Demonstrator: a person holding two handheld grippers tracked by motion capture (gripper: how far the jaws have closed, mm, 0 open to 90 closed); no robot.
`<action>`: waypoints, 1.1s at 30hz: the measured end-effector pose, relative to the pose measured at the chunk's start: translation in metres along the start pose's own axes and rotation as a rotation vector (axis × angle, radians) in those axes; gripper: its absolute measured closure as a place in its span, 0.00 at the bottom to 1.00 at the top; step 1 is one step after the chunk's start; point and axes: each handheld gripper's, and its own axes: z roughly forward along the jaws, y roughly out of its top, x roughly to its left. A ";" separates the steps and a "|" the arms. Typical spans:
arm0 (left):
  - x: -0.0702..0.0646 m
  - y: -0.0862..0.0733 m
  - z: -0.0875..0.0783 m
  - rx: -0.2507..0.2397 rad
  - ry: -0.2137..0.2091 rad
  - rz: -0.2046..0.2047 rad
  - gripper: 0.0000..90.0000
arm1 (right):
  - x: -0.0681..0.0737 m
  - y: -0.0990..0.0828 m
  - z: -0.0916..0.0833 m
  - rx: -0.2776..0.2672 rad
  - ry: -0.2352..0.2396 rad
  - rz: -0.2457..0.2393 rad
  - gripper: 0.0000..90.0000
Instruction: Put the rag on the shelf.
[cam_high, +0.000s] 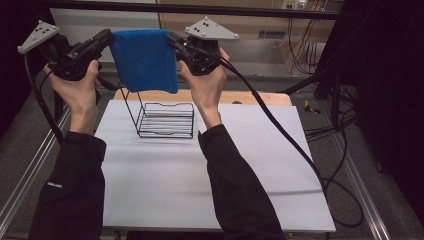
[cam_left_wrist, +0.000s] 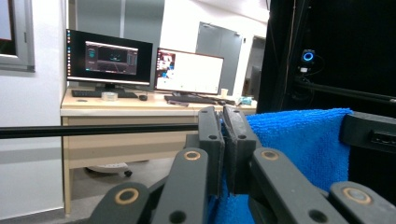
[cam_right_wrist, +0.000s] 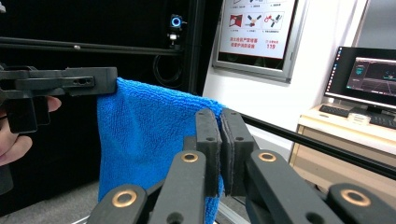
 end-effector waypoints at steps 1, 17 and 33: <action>0.002 0.001 0.001 -0.001 -0.002 -0.005 0.97 | -0.001 0.001 0.002 0.001 -0.002 0.001 0.97; 0.020 0.007 0.029 0.025 0.029 0.013 0.97 | -0.018 0.001 0.030 0.012 -0.014 0.006 0.97; 0.031 -0.008 0.053 0.048 0.029 0.022 0.97 | -0.038 -0.013 0.052 0.061 -0.044 -0.026 0.97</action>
